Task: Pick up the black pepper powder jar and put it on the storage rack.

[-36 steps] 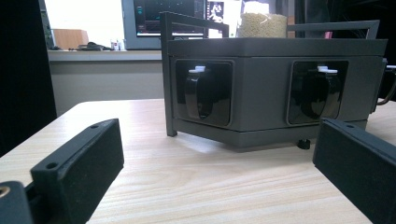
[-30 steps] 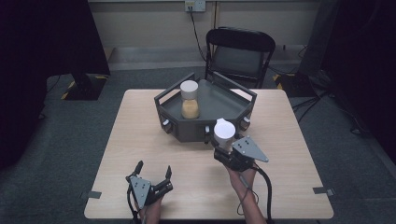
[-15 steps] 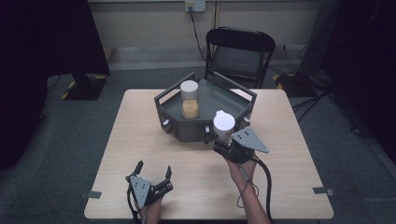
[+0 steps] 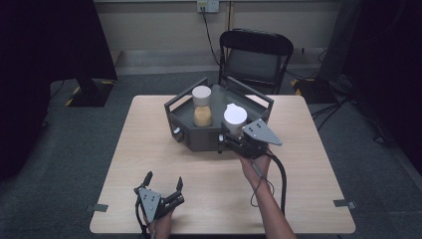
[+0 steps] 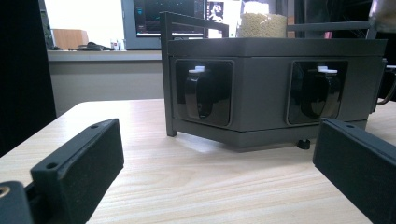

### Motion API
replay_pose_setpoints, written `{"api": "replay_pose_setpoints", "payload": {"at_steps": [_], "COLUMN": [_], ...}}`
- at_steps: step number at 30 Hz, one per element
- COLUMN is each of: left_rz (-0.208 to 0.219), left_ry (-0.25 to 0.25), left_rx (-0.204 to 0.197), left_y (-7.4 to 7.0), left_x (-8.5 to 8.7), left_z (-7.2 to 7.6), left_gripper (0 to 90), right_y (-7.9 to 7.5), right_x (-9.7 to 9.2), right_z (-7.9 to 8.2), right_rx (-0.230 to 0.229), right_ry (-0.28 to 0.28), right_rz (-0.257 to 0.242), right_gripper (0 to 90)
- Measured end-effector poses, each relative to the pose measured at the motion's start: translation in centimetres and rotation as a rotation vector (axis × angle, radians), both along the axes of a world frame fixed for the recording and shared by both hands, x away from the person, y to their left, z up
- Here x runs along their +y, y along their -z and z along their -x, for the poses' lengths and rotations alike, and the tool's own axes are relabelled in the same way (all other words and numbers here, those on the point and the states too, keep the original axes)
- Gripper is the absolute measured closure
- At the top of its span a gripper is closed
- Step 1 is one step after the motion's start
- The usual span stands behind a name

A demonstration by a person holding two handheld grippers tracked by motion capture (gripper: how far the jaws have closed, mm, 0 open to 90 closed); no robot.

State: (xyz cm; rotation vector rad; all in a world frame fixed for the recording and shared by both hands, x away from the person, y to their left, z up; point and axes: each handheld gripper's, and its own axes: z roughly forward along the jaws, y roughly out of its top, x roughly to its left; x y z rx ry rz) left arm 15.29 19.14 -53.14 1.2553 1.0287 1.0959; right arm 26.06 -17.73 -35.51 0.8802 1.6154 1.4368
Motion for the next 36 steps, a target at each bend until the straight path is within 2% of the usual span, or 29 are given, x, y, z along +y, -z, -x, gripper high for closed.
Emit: {"api": "replay_pose_setpoints", "payload": {"at_steps": [10, 13, 22, 30, 36], "left_rz": [-0.001, -0.001, -0.001, -0.001, -0.001], "left_ry": [0.001, 0.001, 0.004, 0.005, 0.007], "left_rx": [-0.001, -0.001, 0.000, -0.001, -0.001], "left_y": [0.0, 0.0, 0.0, 0.0, 0.0], "left_x": [0.0, 0.0, 0.1, 0.1, 0.1], "left_z": [0.0, 0.0, 0.0, 0.0, 0.0], "left_gripper": [1.3, 1.3, 1.3, 1.3, 1.3], "right_y": [-1.7, -1.6, -1.3, -1.9, -1.7], "right_x": [1.4, 1.8, 2.6, 3.0, 3.4], "right_z": [-1.7, -2.4, -4.1, -5.9, -6.9], "right_rx": [-0.002, -0.014, -0.006, -0.003, 0.001], "right_ry": [0.031, 0.039, 0.067, 0.086, 0.089], "right_rz": [0.001, -0.003, -0.015, -0.028, -0.010], "right_gripper": [30.3, 30.3, 30.3, 30.3, 30.3]}}
